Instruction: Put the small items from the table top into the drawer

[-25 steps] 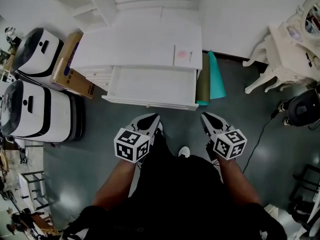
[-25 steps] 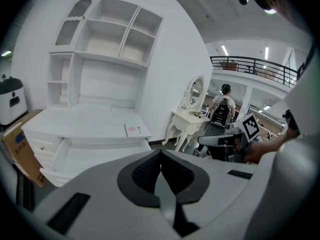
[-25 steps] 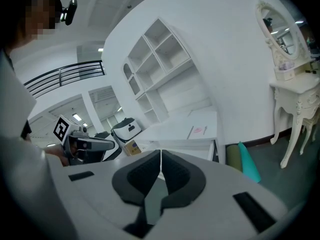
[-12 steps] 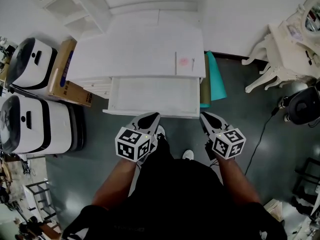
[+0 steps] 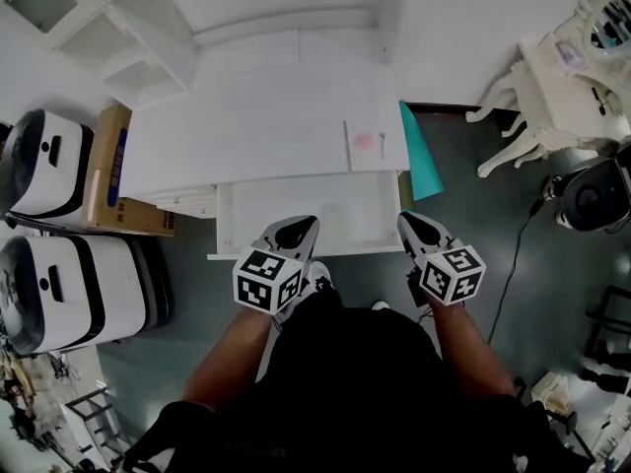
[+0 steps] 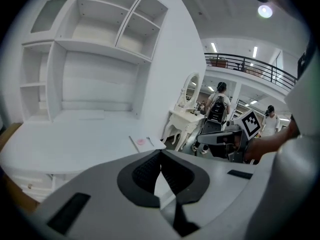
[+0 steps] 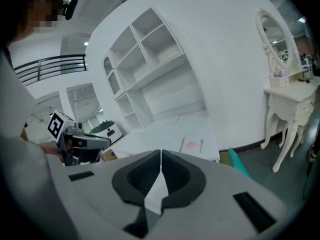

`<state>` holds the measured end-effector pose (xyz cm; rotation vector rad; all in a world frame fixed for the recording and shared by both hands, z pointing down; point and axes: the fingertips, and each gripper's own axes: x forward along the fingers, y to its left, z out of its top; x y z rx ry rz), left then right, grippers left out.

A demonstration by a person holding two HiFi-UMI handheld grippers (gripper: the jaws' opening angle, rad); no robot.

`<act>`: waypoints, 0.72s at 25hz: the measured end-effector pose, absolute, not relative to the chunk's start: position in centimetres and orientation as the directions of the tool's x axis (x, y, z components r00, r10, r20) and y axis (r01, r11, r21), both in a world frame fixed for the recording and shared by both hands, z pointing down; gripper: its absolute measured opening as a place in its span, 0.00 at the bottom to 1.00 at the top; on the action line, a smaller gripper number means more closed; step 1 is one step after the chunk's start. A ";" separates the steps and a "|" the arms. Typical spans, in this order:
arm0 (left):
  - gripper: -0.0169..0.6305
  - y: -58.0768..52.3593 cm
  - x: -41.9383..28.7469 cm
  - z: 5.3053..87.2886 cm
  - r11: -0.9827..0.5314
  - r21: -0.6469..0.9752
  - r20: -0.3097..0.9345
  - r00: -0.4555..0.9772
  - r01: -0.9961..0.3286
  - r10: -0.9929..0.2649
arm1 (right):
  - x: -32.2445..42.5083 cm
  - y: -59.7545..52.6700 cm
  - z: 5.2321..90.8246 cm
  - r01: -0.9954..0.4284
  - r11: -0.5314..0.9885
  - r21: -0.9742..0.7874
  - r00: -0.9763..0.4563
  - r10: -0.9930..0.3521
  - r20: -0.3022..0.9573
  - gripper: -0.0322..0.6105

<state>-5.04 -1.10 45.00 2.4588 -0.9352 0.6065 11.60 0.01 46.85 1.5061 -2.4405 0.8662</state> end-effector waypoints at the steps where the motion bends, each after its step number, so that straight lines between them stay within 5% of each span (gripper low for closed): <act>1: 0.04 -1.8 -5.3 45.1 -0.684 0.243 0.538 0.682 -0.688 -0.495 | 11.4 -0.7 47.0 -0.866 0.318 -0.387 -0.471 -0.779 0.414 0.10; 18: 0.04 -7.5 -8.2 48.9 -0.706 0.258 0.596 0.684 -0.660 -0.421 | 12.6 -12.2 53.7 -0.970 0.211 -0.120 -0.241 -0.780 0.577 0.10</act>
